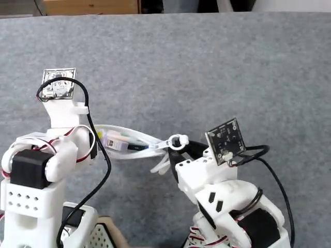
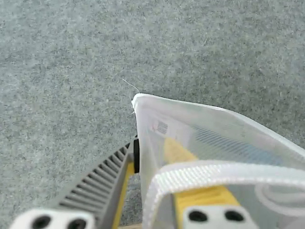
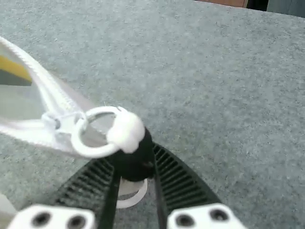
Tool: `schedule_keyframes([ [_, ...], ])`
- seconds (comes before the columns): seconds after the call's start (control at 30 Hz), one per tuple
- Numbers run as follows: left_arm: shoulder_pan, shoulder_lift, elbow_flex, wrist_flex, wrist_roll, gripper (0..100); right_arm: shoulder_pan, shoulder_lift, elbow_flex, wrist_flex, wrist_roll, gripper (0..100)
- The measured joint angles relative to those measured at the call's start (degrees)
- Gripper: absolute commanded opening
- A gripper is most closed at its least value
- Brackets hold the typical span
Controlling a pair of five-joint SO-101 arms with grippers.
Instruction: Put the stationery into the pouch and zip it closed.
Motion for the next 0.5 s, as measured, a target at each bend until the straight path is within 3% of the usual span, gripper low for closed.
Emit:
schedule_keyframes([
  [0.13,0.0,0.0,0.0,0.0,0.0,16,0.18,-0.26,0.0,0.0,0.0,1.2],
  [0.37,0.0,0.0,0.0,1.49,-0.88,42,0.18,-0.26,0.0,0.0,0.0,1.2],
  [0.5,0.0,0.09,0.0,1.76,-1.67,42,0.18,-0.26,0.0,0.0,0.0,1.2],
])
